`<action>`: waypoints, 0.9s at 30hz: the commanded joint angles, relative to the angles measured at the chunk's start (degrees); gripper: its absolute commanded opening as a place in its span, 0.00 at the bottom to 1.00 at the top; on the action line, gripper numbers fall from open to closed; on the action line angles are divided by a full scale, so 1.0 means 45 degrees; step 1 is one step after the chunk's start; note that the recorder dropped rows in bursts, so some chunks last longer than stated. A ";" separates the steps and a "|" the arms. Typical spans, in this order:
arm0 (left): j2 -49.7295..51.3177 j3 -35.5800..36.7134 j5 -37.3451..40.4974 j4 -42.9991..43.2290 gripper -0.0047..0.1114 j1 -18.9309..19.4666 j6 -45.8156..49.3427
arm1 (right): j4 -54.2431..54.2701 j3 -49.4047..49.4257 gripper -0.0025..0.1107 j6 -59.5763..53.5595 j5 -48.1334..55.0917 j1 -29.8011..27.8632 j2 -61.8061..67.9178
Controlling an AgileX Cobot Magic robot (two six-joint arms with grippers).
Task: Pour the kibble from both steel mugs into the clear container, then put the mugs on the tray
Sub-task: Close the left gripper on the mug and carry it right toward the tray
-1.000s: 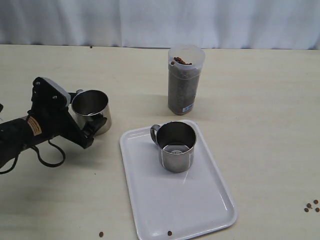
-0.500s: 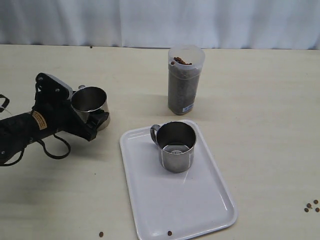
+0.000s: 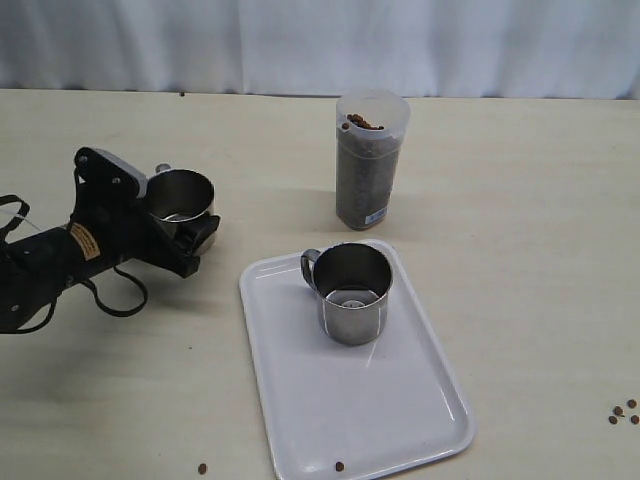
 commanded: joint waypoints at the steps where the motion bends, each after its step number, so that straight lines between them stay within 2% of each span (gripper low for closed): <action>1: 0.0002 -0.0074 -0.0197 -0.0086 0.08 -0.0010 0.0078 | 0.0036 0.0048 0.06 -0.0085 0.0012 -0.0024 -0.0051; 2: -0.0062 -0.0074 -0.0253 -0.0060 0.04 -0.0010 0.0244 | 0.0036 0.0048 0.06 -0.0085 0.0012 -0.0024 -0.0051; 4: -0.0310 -0.0048 -0.0253 0.0430 0.04 -0.0010 0.0269 | 0.0036 0.0048 0.06 -0.0085 0.0012 -0.0024 -0.0051; 7: -0.1007 -0.0048 -0.0253 0.2534 0.04 -0.0010 0.0191 | 0.0036 0.0048 0.06 -0.0085 0.0012 -0.0024 -0.0051; 11: -0.1704 -0.0048 -0.0764 0.5147 0.04 -0.0010 -0.1644 | 0.0036 0.0048 0.06 -0.0085 0.0012 -0.0024 -0.0051; 15: -0.1835 -0.0048 -0.1148 0.6790 0.04 -0.0010 -0.2731 | 0.0036 0.0048 0.06 -0.0085 0.0012 -0.0024 -0.0051; 24: -0.1835 -0.0048 -0.1145 0.8197 0.04 -0.0042 -0.4799 | 0.0036 0.0048 0.06 -0.0085 0.0012 -0.0024 -0.0051; 27: -0.1835 -0.0029 -0.0731 0.8348 0.04 -0.0486 -0.4823 | 0.0036 0.0048 0.06 -0.0085 0.0012 -0.0024 -0.0051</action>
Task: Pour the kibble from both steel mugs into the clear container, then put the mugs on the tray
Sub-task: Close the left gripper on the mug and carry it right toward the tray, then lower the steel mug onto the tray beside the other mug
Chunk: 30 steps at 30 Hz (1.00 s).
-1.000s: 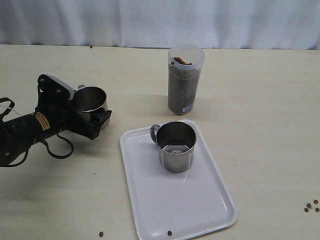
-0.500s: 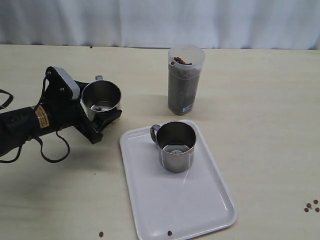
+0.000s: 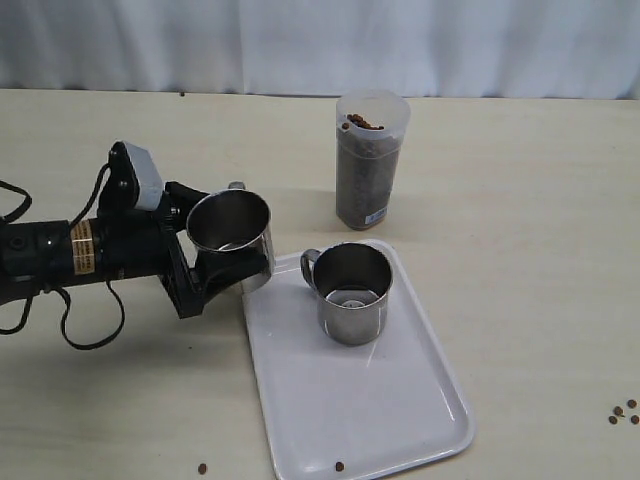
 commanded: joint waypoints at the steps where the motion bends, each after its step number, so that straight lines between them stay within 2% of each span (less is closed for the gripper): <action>1: -0.0109 -0.0029 0.0196 0.0330 0.04 -0.0655 -0.0293 | 0.0036 0.0048 0.06 -0.0085 0.0012 -0.0024 -0.0051; 6: -0.0109 -0.0029 0.1006 -0.0866 0.04 -0.2000 -0.0181 | 0.0036 0.0048 0.06 -0.0085 0.0012 -0.0024 -0.0051; 9: -0.0109 -0.0052 0.1273 -0.1522 0.04 -0.2355 0.0173 | 0.0036 0.0048 0.06 -0.0085 0.0012 -0.0024 -0.0051; 14: -0.0029 -0.0052 0.1779 -0.0991 0.04 -0.2908 0.0567 | 0.0036 0.0048 0.06 -0.0085 0.0012 -0.0024 -0.0051; 20: -0.0029 -0.0204 0.2080 -0.0927 0.04 -0.2937 0.0567 | 0.0036 0.0048 0.06 -0.0085 0.0012 -0.0024 -0.0051; 25: -0.0029 -0.1089 0.2345 0.2249 0.04 -0.2937 0.0426 | 0.0036 0.0048 0.06 -0.0085 0.0012 -0.0024 -0.0051; 30: -0.0029 -0.1202 0.2397 0.2403 0.04 -0.2937 0.0159 | 0.0036 0.0048 0.06 -0.0085 0.0012 -0.0024 -0.0051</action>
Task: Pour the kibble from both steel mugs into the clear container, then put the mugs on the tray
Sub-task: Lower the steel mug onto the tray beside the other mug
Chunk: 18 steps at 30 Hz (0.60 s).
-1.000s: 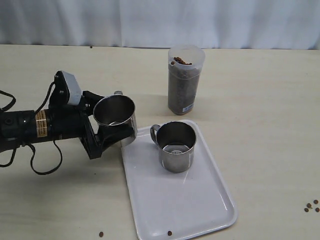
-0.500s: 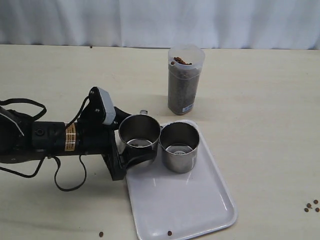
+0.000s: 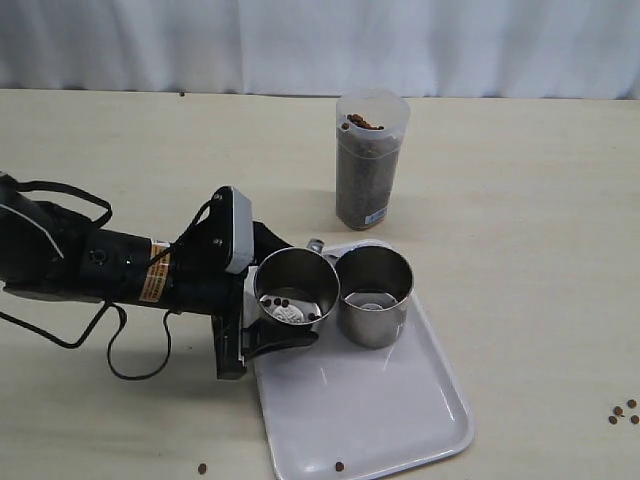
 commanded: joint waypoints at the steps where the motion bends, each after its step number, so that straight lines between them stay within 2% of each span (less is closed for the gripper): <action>1: -0.0051 -0.0144 -0.0087 0.0315 0.04 -0.0025 -0.0255 | 0.0036 0.0048 0.06 -0.0085 0.0012 -0.0024 -0.0051; 18: 0.0137 -0.0166 0.0797 -0.0958 0.04 -0.0025 0.0071 | 0.0036 0.0048 0.06 -0.0085 0.0012 -0.0024 -0.0051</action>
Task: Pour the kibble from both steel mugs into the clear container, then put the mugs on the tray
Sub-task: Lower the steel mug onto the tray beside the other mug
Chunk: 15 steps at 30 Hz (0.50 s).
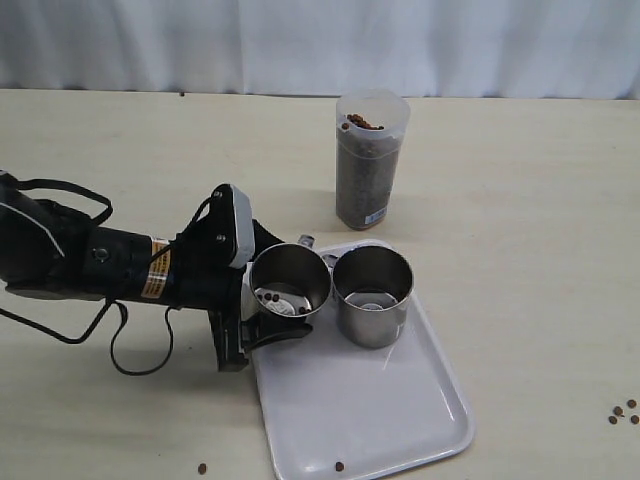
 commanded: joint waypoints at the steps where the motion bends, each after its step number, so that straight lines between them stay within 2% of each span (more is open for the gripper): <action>1: 0.0242 -0.0102 -0.0102 -0.0497 0.04 -0.0025 0.0032 | 0.0036 0.0048 0.06 -0.0085 0.0012 -0.0024 -0.0051; 10: 0.0780 -0.0102 -0.1094 -0.1822 0.04 -0.0025 0.0123 | 0.0036 0.0048 0.06 -0.0085 0.0012 -0.0024 -0.0051; 15: 0.0780 -0.0102 -0.0986 -0.1847 0.06 -0.0025 0.0382 | 0.0036 0.0048 0.06 -0.0085 0.0012 -0.0024 -0.0051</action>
